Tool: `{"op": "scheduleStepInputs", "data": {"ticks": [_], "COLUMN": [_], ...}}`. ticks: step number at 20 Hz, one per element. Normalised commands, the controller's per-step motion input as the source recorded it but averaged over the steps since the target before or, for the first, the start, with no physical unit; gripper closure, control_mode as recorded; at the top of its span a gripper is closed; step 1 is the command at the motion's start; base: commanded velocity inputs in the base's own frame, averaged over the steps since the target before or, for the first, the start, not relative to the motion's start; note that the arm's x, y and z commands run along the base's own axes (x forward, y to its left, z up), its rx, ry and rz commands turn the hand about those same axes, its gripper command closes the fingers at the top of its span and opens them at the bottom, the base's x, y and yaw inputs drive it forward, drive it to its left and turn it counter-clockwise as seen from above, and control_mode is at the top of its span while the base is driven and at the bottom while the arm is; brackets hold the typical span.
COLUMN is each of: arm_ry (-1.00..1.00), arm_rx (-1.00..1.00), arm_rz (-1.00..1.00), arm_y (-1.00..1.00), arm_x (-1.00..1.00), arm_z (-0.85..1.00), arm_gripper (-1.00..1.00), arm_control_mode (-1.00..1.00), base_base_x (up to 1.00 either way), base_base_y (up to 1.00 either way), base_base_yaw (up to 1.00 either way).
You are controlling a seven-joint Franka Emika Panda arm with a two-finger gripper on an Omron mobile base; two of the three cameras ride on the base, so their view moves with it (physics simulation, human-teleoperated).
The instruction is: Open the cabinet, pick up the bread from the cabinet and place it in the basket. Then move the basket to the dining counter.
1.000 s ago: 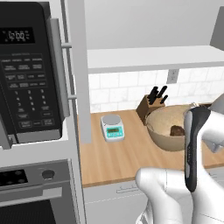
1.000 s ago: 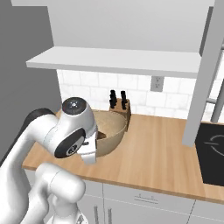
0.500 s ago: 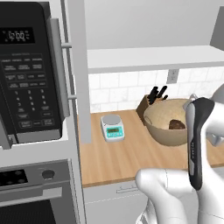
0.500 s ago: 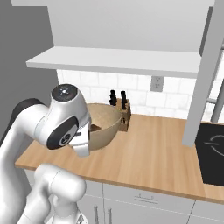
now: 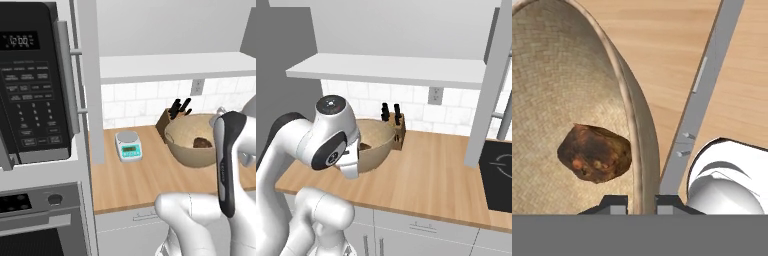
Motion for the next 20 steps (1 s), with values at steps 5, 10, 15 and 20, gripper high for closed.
{"op": "scheduleStepInputs", "data": {"ticks": [5, 10, 15, 20], "arm_ry": [0.0, 0.0, 0.0, 0.0], "arm_rx": [0.0, 0.0, 0.0, 0.0], "arm_rz": [0.0, 0.0, 0.0, 0.0], "arm_y": [0.0, 0.0, 0.0, 0.0], "arm_x": [0.0, 0.0, 0.0, 0.0], "arm_z": [0.0, 0.0, 0.0, 0.0], "arm_gripper": [1.0, 1.0, 1.0, 1.0], "arm_control_mode": [1.0, 1.0, 1.0, 1.0], "base_base_x": [-0.92, -1.0, -1.0, -0.44], "base_base_y": [0.0, 0.0, 0.0, 0.05], "base_base_yaw": [0.01, 0.0, 0.0, -0.37]}}
